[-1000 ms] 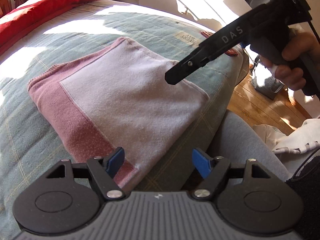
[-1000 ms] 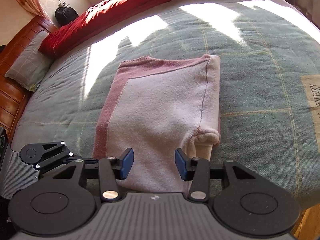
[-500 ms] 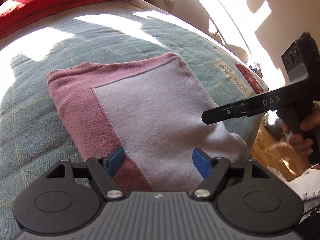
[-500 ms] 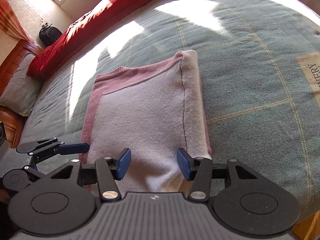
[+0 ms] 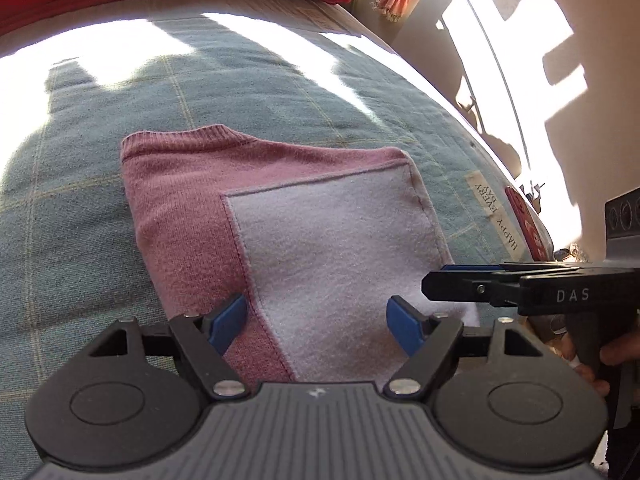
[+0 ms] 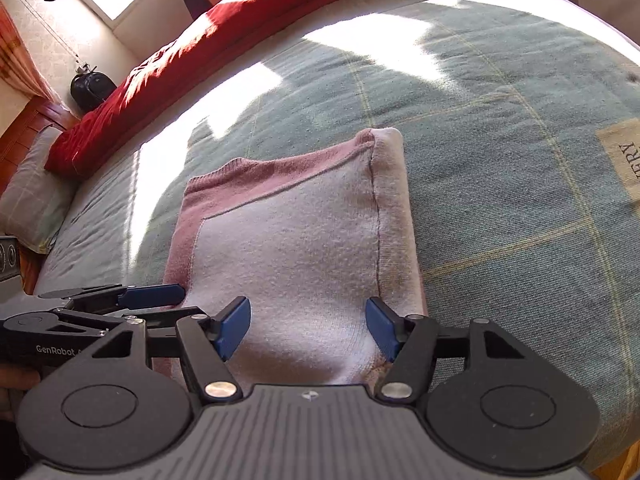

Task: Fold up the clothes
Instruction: 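Lower the right gripper onto the sweater's folded edge and close it, then close the left gripper on the pink sweater edge while the right gripper holds its edge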

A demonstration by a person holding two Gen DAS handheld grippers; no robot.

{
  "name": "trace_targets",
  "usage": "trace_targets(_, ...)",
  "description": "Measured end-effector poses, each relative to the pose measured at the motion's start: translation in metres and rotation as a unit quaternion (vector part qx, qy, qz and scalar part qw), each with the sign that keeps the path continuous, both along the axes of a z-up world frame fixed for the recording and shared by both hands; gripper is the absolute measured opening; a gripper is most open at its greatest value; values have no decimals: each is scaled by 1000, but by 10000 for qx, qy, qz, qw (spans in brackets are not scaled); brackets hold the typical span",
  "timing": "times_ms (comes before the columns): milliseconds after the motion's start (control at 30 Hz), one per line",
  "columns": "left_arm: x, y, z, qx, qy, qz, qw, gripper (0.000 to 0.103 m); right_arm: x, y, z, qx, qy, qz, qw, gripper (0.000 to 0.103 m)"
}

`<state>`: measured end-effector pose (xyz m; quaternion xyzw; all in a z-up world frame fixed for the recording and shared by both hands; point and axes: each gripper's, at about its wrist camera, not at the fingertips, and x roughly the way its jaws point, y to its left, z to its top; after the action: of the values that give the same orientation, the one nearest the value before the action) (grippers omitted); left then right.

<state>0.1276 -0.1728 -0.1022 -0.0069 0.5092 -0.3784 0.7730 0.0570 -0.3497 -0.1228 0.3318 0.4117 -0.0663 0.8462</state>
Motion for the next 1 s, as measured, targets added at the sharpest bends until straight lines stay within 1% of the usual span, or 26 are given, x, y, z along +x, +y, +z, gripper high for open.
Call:
trace_targets(33,1,1,0,-39,39,21,10000,79,-1,0,-1,77,-68,-13,9999,79)
trace_targets(67,2,1,0,-54,66,29,10000,79,-1,0,-3,154,-135,-26,9998,82)
trace_targets(200,1,2,0,-44,38,14,10000,80,2,3,-6,410,-316,17,9987,103)
trace_targets(333,1,3,2,-59,44,84,9999,80,4,4,-1,487,-331,60,9982,103)
trace_targets(400,1,5,8,-83,49,163,9998,79,-1,-3,7,660,-399,-7,9970,103)
trace_targets(500,-1,10,22,-108,-116,276,9995,79,-16,-16,19,672,-470,-321,9961,103)
trace_targets(567,-1,17,30,-241,-135,360,9990,79,-24,-26,21,712,-437,-528,9951,103)
trace_targets(700,6,32,37,-527,96,640,9965,79,-34,-47,10,1031,-381,-907,9898,103)
trace_targets(800,9,45,36,-738,365,889,9926,79,-33,-56,-4,1378,-472,-907,9852,103)
trace_targets(867,8,52,32,-779,482,1032,9904,79,-29,-62,-17,1704,-424,-887,9805,103)
trace_targets(1000,8,62,24,-746,644,1240,9874,79,-17,-67,-40,1976,-276,-798,9766,103)
